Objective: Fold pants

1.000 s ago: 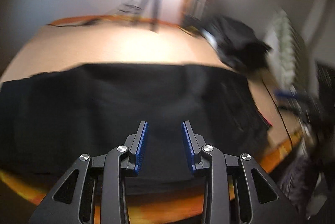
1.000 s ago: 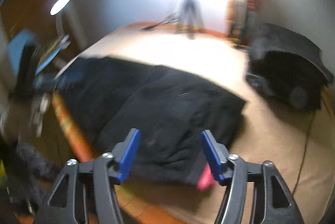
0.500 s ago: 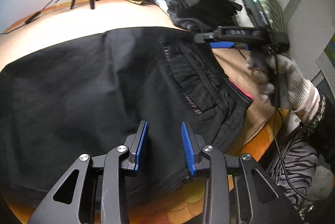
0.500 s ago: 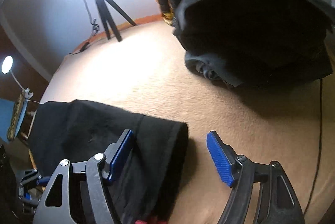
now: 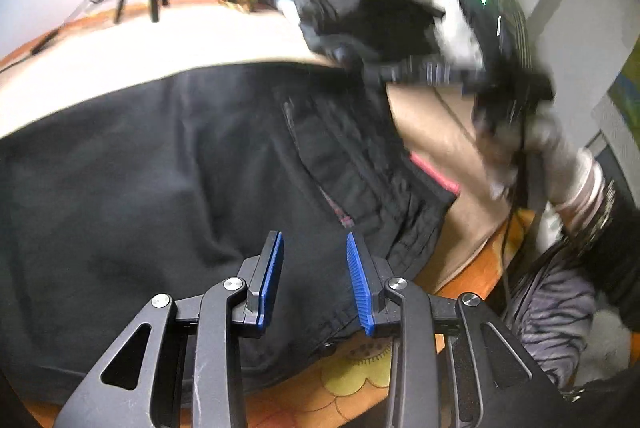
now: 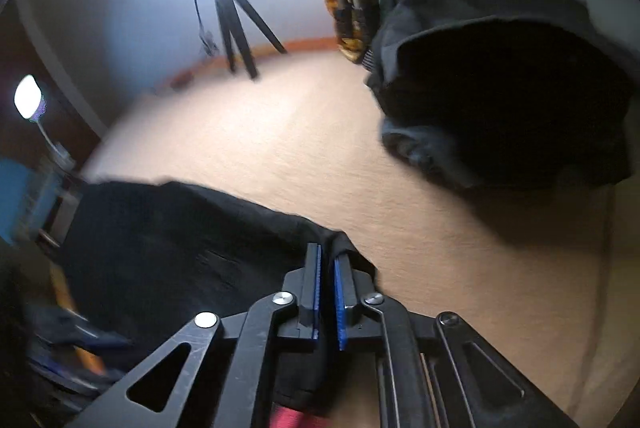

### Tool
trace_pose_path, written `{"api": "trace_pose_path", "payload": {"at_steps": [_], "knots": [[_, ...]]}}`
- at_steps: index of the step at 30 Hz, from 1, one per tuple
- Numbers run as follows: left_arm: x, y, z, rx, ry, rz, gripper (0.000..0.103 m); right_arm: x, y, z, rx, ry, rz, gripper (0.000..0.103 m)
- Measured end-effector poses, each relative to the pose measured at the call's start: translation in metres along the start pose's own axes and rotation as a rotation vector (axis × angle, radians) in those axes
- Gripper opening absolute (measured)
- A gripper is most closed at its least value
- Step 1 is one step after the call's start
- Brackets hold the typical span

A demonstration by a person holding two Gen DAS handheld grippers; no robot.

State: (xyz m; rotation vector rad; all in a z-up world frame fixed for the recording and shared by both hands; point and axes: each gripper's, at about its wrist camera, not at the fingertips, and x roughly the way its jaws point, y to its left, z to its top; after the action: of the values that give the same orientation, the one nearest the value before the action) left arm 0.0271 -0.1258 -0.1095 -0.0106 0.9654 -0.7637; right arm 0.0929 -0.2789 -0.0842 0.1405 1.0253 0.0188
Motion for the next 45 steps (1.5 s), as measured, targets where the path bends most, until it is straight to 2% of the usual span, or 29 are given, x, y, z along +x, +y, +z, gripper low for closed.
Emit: {"api": "trace_pose_path", "payload": {"at_steps": [2, 4, 8, 13, 16, 18, 20, 21, 25, 28, 30, 31, 33, 35, 37, 42, 45], "knots": [[-0.018, 0.012, 0.005, -0.020, -0.052, 0.024, 0.031, -0.002, 0.006, -0.002, -0.056, 0.018, -0.040, 0.014], [-0.036, 0.030, 0.009, -0.062, -0.100, 0.056, 0.031, -0.011, 0.005, 0.001, -0.060, 0.003, -0.063, 0.038], [-0.056, 0.074, 0.016, -0.151, -0.144, 0.150, 0.031, -0.034, 0.020, 0.017, -0.134, -0.057, -0.032, 0.040], [-0.066, 0.120, 0.018, -0.248, -0.177, 0.249, 0.031, -0.023, 0.060, 0.046, -0.229, -0.028, 0.110, 0.040], [-0.073, 0.139, 0.016, -0.284, -0.203, 0.269, 0.031, -0.005, 0.086, 0.062, -0.265, 0.014, 0.234, 0.040], [-0.075, 0.148, 0.016, -0.295, -0.213, 0.284, 0.031, 0.011, 0.106, 0.072, -0.318, 0.044, 0.296, 0.048], [-0.077, 0.160, 0.017, -0.321, -0.222, 0.293, 0.031, 0.024, 0.124, 0.079, -0.368, 0.062, 0.314, 0.065], [-0.079, 0.166, 0.016, -0.337, -0.225, 0.293, 0.031, 0.033, 0.136, 0.081, -0.407, 0.084, 0.339, 0.065], [-0.090, 0.186, 0.016, -0.406, -0.250, 0.303, 0.031, 0.060, 0.173, 0.078, -0.530, 0.146, 0.349, 0.064], [-0.098, 0.195, 0.018, -0.435, -0.269, 0.313, 0.031, 0.077, 0.189, 0.073, -0.577, 0.175, 0.356, 0.063], [-0.101, 0.199, 0.020, -0.443, -0.278, 0.322, 0.031, 0.086, 0.197, 0.071, -0.591, 0.189, 0.372, 0.051], [-0.103, 0.201, 0.020, -0.448, -0.278, 0.325, 0.031, 0.090, 0.200, 0.069, -0.597, 0.200, 0.377, 0.038], [-0.104, 0.205, 0.022, -0.457, -0.279, 0.330, 0.031, 0.093, 0.205, 0.064, -0.615, 0.200, 0.366, 0.029], [-0.103, 0.208, 0.024, -0.471, -0.271, 0.333, 0.031, 0.092, 0.208, 0.062, -0.626, 0.179, 0.353, 0.012], [-0.102, 0.210, 0.026, -0.483, -0.254, 0.334, 0.031, 0.079, 0.209, 0.055, -0.637, 0.130, 0.336, 0.007], [-0.097, 0.210, 0.030, -0.477, -0.232, 0.349, 0.031, 0.046, 0.230, 0.017, -0.774, 0.013, 0.265, 0.003], [-0.092, 0.209, 0.029, -0.466, -0.214, 0.353, 0.031, 0.037, 0.241, -0.012, -0.865, -0.021, 0.229, 0.003]]}}
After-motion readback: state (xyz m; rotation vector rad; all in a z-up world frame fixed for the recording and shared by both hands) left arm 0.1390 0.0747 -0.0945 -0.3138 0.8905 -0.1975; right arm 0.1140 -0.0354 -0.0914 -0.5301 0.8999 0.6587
